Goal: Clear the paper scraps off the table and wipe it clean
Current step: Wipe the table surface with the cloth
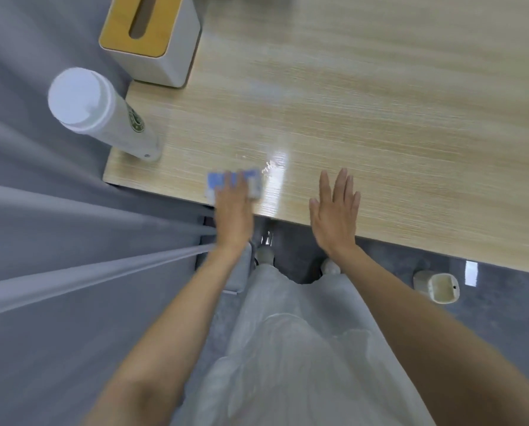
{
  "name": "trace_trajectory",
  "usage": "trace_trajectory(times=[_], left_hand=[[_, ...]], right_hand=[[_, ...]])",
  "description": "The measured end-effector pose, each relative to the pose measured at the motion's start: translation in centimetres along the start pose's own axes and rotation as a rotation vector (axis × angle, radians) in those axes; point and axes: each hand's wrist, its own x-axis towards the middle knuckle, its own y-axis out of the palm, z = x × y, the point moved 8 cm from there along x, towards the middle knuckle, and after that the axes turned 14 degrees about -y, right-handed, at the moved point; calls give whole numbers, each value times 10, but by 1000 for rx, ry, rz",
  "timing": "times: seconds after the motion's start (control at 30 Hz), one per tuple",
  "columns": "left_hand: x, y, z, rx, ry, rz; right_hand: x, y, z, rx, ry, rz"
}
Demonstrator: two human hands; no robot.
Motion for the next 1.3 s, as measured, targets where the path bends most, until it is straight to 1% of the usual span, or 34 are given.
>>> trace_trajectory(times=[0.07, 0.1, 0.13, 0.17, 0.23, 0.33, 0.4, 0.43, 0.47, 0.5, 0.57, 0.6, 0.63, 0.67, 0.7, 0.73, 0.77, 0.8, 0.83, 0.87, 0.9, 0.93, 1.0, 1.03, 1.07, 1.1, 1.13, 1.17, 1.2, 1.23, 1.3], left_hand=[[-38, 13, -21, 41, 343, 143], [-42, 12, -20, 72, 486, 174], [-31, 7, -16, 76, 567, 192], [-14, 2, -15, 70, 584, 203], [25, 0, -21, 67, 503, 223], [79, 1, -33, -44, 302, 150], [83, 2, -36, -94, 189, 105], [70, 6, -40, -83, 215, 94], [49, 12, -44, -60, 297, 118], [21, 20, -50, -43, 441, 173], [-28, 26, -55, 0, 801, 298], [-31, 21, -51, 59, 966, 312], [-20, 11, -51, 121, 1083, 260], [0, 1, -53, 149, 1091, 223], [30, -9, -56, 164, 983, 178], [66, -18, -54, 132, 790, 158], [100, -24, -46, 70, 555, 123], [121, -34, -39, -26, 349, 85], [128, -32, -33, -72, 207, 72], [119, -27, -33, -67, 178, 30], [100, -15, -32, -64, 207, 69], [74, -1, -30, -68, 309, 133], [20, 11, -30, -6, 675, 215], [10, 9, -27, 64, 878, 214], [18, 3, -26, 99, 993, 196], [36, 0, -27, 117, 1006, 202], [64, -11, -34, 53, 890, 205], [96, -11, -35, -38, 706, 238], [128, -11, -32, -101, 491, 202], [148, -9, -33, -130, 322, 142], [147, 1, -40, -182, 122, 88]], right_hand=[[0, 4, 0, -10, 43, -2], [-1, 5, 1, -20, 53, -9], [0, 5, 1, -28, 56, -19], [0, 4, 2, -31, 59, -26], [1, 4, 3, -29, 71, -31], [0, 4, 4, -36, 84, -37], [0, 5, 4, -26, 98, -33], [1, 4, 4, -24, 104, -34], [1, 4, 5, -20, 109, -36], [1, 3, 6, -14, 113, -42], [2, 1, 8, -8, 118, -53], [2, 0, 9, -13, 113, -59], [4, -1, 11, -19, 103, -67], [6, -2, 13, -21, 94, -73], [8, -2, 14, -16, 90, -73], [10, -3, 15, -11, 93, -72], [12, -3, 16, -9, 97, -75], [15, -3, 18, -11, 98, -80], [18, -3, 19, -12, 96, -84], [21, -3, 21, -7, 93, -82], [24, -3, 22, 3, 93, -82], [27, -4, 24, 13, 96, -84], [32, -5, 25, 20, 96, -84], [35, -6, 25, 16, 92, -82], [37, -6, 26, 9, 87, -77], [38, -5, 25, 2, 86, -70], [39, -3, 25, -7, 89, -60], [39, -2, 25, -14, 94, -51], [39, -1, 25, -20, 102, -48], [39, 0, 25, -26, 110, -50], [40, 0, 25, -29, 120, -50]])
